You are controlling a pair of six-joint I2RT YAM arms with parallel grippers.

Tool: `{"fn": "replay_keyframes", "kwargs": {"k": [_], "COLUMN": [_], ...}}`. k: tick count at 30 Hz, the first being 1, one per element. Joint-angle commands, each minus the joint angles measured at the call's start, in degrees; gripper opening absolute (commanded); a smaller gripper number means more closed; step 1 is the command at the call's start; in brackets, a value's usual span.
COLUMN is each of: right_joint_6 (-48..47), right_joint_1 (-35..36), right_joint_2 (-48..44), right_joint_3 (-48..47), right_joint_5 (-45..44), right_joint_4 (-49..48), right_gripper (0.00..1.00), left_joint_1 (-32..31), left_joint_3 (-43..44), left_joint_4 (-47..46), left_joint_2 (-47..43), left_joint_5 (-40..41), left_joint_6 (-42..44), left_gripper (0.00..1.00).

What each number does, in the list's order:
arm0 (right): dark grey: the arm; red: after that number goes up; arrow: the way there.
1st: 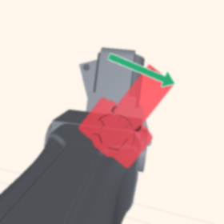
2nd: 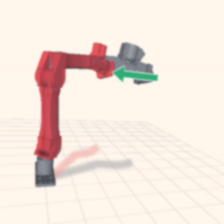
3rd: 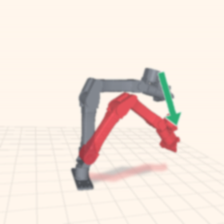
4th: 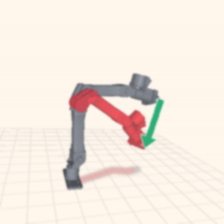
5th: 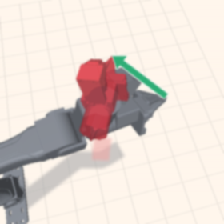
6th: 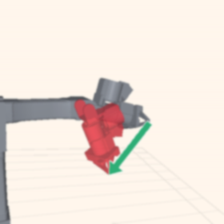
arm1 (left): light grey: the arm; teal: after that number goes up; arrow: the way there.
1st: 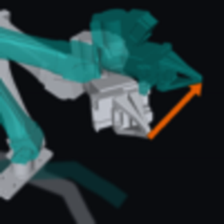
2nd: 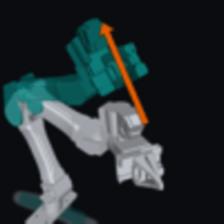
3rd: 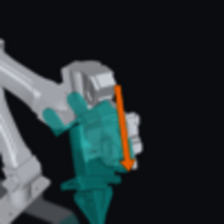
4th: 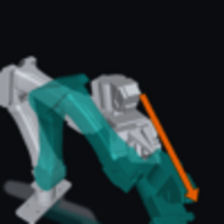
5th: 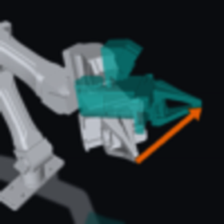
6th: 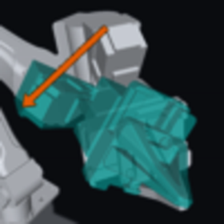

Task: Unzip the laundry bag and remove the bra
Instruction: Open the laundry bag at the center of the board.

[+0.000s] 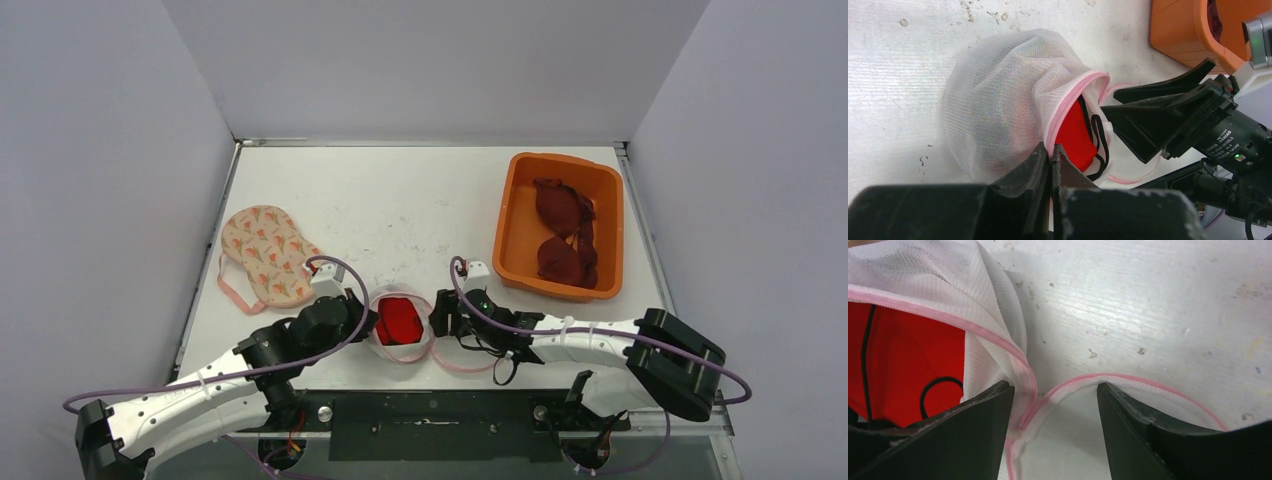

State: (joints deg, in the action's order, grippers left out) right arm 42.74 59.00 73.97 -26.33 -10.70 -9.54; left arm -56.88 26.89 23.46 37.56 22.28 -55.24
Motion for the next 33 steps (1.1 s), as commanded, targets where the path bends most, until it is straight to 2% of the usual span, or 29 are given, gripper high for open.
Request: {"fn": "replay_keyframes", "kwargs": {"k": [1, 4, 8, 10, 12, 14, 19, 24, 28, 32, 33], "right_joint_6": [-3.45, -4.8, -6.05, -6.64, -6.7, -6.5, -10.12, -16.62, -20.55, -20.41, -19.5], "right_joint_1": [-0.11, 0.3, 0.41, 0.41, 0.41, 0.41, 0.43, 0.16, -0.63, -2.2, -3.0], "right_joint_2": [3.6, 5.89, 9.46, 10.83, 11.52, 10.96, 4.81, -2.02, -3.7, -1.82, -1.16], "right_joint_3": [-3.63, -4.96, -6.36, -6.86, -7.19, -7.16, -9.04, -15.03, -18.71, -18.01, -17.26], "right_joint_5": [3.2, 3.75, 3.81, 3.6, 2.57, 0.83, -4.56, -9.52, -9.72, -7.67, -5.79], "right_joint_4": [-5.7, -6.19, -6.54, -6.5, -5.68, -3.9, 2.72, 10.84, 13.3, 11.8, 10.89], "right_gripper": [0.62, 0.6, 0.49, 0.35, 0.15, 0.06, 0.05, 0.05, 0.05, 0.05, 0.12], "left_joint_1": [0.25, 0.35, 0.29, 0.37, 0.37, 0.45, 0.48, 0.63, 0.72, 0.88, 0.99], "left_joint_3": [-0.31, -0.72, -1.14, -1.14, -1.14, -1.21, -1.32, -1.41, -1.94, -3.04, -3.14], "left_joint_4": [-1.64, -2.13, -2.42, -1.96, -1.49, -1.03, -0.86, -2.75, -5.26, -7.16, -7.49], "left_joint_2": [-0.13, 0.39, 0.29, -0.06, -0.62, -1.26, -2.29, -2.56, -2.31, -0.48, -0.07], "left_joint_5": [0.33, 0.07, -0.11, 0.1, 0.49, 0.84, 1.27, 1.67, 2.12, 3.02, 2.84], "left_joint_6": [-0.74, -0.91, -0.94, -0.92, -0.92, -0.83, -0.83, -0.93, -0.93, -1.51, -1.68], "left_gripper": [0.0, 0.0, 0.0, 0.0, 0.0, 0.0, 0.0, 0.0, 0.0, 0.0, 0.0]}}
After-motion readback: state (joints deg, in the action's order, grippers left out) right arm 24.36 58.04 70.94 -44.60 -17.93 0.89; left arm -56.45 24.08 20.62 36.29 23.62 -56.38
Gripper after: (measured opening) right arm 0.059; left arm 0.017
